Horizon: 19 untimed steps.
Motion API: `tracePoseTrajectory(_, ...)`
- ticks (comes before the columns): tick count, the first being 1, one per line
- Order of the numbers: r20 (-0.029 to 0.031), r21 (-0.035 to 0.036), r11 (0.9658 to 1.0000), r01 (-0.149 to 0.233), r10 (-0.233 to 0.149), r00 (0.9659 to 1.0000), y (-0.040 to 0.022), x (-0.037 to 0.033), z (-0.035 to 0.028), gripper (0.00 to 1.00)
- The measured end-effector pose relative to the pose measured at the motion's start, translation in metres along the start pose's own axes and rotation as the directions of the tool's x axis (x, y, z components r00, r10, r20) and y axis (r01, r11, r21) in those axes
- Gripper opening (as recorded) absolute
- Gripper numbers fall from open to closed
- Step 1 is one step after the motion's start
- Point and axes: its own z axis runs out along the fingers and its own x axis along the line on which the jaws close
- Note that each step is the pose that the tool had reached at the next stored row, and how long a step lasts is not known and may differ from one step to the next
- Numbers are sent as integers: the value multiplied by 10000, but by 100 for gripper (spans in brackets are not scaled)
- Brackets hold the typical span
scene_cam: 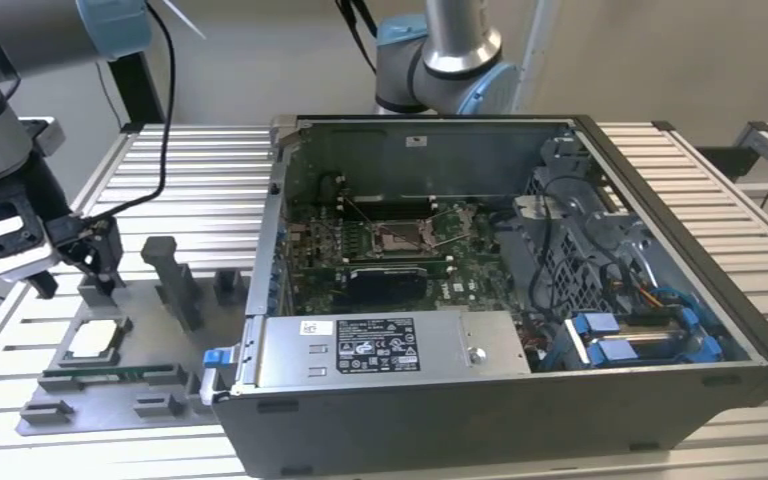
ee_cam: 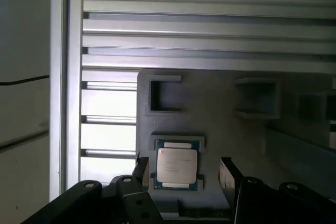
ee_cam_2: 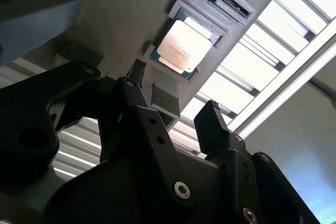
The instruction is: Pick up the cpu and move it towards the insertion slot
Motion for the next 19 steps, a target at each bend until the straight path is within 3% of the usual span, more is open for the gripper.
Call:
tracePoseTrajectory(12, -1, 7, 10000, 0, 0, 10000, -22, 0, 81, 100)
tracePoseTrajectory(19, 0, 41, 10000, -46, 46, 10000, -97, 8, 157, 100)
